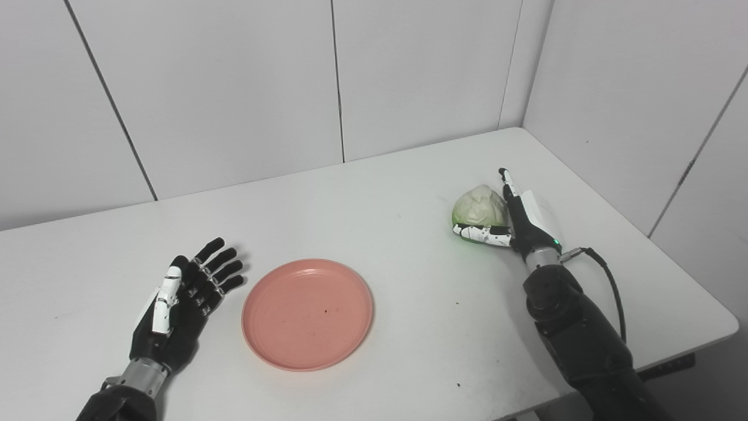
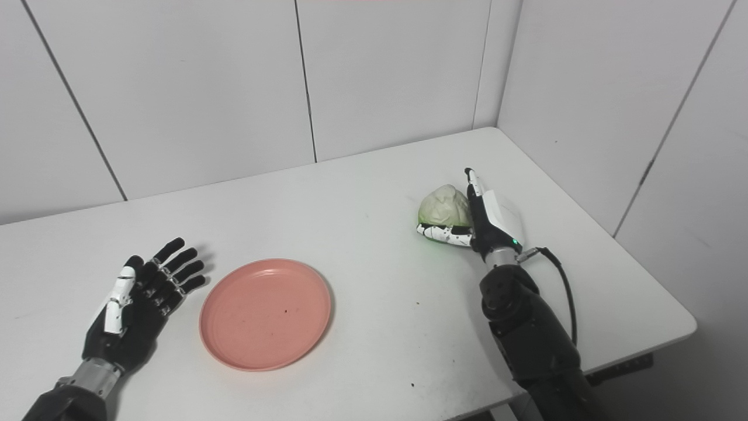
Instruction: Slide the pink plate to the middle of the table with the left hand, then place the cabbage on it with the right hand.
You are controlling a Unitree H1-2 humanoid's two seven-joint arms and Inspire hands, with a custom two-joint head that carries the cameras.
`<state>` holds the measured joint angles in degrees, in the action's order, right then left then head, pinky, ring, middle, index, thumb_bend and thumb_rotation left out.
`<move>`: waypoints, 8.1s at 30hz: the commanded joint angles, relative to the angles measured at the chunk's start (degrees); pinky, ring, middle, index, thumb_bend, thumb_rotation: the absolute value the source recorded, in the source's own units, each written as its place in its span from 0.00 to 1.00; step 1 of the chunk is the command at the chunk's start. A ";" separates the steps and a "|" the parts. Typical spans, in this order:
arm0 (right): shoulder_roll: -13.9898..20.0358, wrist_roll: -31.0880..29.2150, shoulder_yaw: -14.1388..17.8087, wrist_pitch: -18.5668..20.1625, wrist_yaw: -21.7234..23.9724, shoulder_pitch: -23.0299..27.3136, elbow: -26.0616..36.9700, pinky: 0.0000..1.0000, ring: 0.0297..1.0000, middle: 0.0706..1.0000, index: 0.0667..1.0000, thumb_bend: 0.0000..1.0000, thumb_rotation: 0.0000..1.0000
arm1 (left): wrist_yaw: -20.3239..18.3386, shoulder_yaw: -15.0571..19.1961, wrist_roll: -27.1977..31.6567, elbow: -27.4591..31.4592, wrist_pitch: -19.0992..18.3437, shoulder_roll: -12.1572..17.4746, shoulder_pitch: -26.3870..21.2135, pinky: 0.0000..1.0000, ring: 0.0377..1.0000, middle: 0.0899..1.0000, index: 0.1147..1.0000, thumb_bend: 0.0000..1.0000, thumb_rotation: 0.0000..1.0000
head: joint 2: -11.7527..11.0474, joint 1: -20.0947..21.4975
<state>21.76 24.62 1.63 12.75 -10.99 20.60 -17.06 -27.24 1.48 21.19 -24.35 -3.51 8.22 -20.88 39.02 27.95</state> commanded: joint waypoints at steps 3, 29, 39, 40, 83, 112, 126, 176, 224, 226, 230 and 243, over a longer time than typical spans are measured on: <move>-0.07 -0.87 0.97 -0.66 -0.90 3.10 1.55 0.80 0.88 0.89 0.92 1.00 0.38 | 1.12 -0.38 -0.94 -2.25 -5.54 0.92 2.83 0.83 0.84 0.84 0.83 0.49 1.00 | 0.07 0.11; 0.29 -1.10 -1.35 0.22 -0.34 4.60 -0.76 0.46 0.49 0.51 0.45 0.52 0.13 | 1.31 -0.49 -1.27 -2.11 -5.38 0.92 2.87 0.83 0.84 0.84 0.82 0.49 1.00 | 0.02 -0.09; -0.41 -1.69 0.38 0.30 -1.33 3.80 2.05 0.38 0.44 0.43 0.46 0.53 0.00 | 1.75 -0.63 -1.48 -1.75 -5.59 0.74 2.97 0.83 0.84 0.84 0.82 0.50 1.00 | 0.00 -0.59; -0.46 -1.74 0.52 0.41 -1.24 3.71 2.74 0.38 0.43 0.42 0.47 0.53 0.00 | 1.93 -0.61 -1.49 -1.61 -5.70 0.67 2.99 0.83 0.84 0.84 0.82 0.50 1.00 | 0.05 -0.73; -11.43 0.91 -9.41 2.03 9.05 8.56 22.46 0.38 0.42 0.43 0.47 0.53 0.00 | 10.20 -4.46 -4.60 4.65 -8.35 -4.53 4.04 0.84 0.85 0.86 0.84 0.47 1.00 | 0.97 -13.90; -18.12 0.45 -18.16 -3.28 11.28 4.31 16.92 0.36 0.39 0.42 0.47 0.53 0.00 | 15.98 -4.82 -8.63 8.92 -11.27 -9.60 4.12 0.85 0.86 0.86 0.85 0.45 1.00 | 2.96 -23.44; -17.25 1.92 -19.00 -2.38 12.82 1.33 17.72 0.37 0.40 0.41 0.48 0.53 0.00 | 16.45 -4.56 -8.48 10.22 -11.80 -10.10 4.34 0.84 0.85 0.85 0.84 0.44 1.00 | 4.01 -23.92; -15.51 7.17 -19.50 1.78 20.78 -1.07 27.54 0.59 0.65 0.68 0.69 1.00 0.47 | 16.79 -4.56 -9.16 11.51 -14.06 -10.20 4.26 0.83 0.86 0.85 0.84 0.44 1.00 | 4.74 -23.84; -14.37 2.43 -12.00 -1.71 15.90 -11.14 36.30 0.92 0.99 1.00 1.00 0.91 1.00 | 17.03 -5.28 -14.49 18.93 -2.37 -7.72 12.38 1.00 1.00 1.00 1.00 0.44 1.00 | 4.14 -23.95; -14.99 2.05 -11.59 -1.43 15.02 -12.34 36.05 0.92 0.99 1.00 1.00 0.88 1.00 | 17.03 -5.85 -15.48 19.07 -0.43 -7.31 13.16 1.00 1.00 1.00 1.00 0.43 1.00 | 4.15 -23.92; -16.82 -1.79 -9.82 -0.89 14.39 -14.86 35.64 0.87 1.00 1.00 1.00 0.85 1.00 | 17.92 -6.80 -17.28 20.59 1.06 -7.07 15.25 1.00 1.00 1.00 1.00 0.43 1.00 | 4.06 -24.08; -19.13 -13.17 -6.47 -14.65 11.03 -19.37 27.36 0.96 0.99 1.00 0.98 0.46 1.00 | 18.44 -7.28 -19.19 26.80 1.06 -6.31 21.39 1.00 1.00 1.00 1.00 0.47 1.00 | 4.75 -24.52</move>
<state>3.03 12.18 -5.01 1.67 0.47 0.24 8.93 -9.07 -5.59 3.07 2.43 -1.63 1.12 -0.93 43.77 3.43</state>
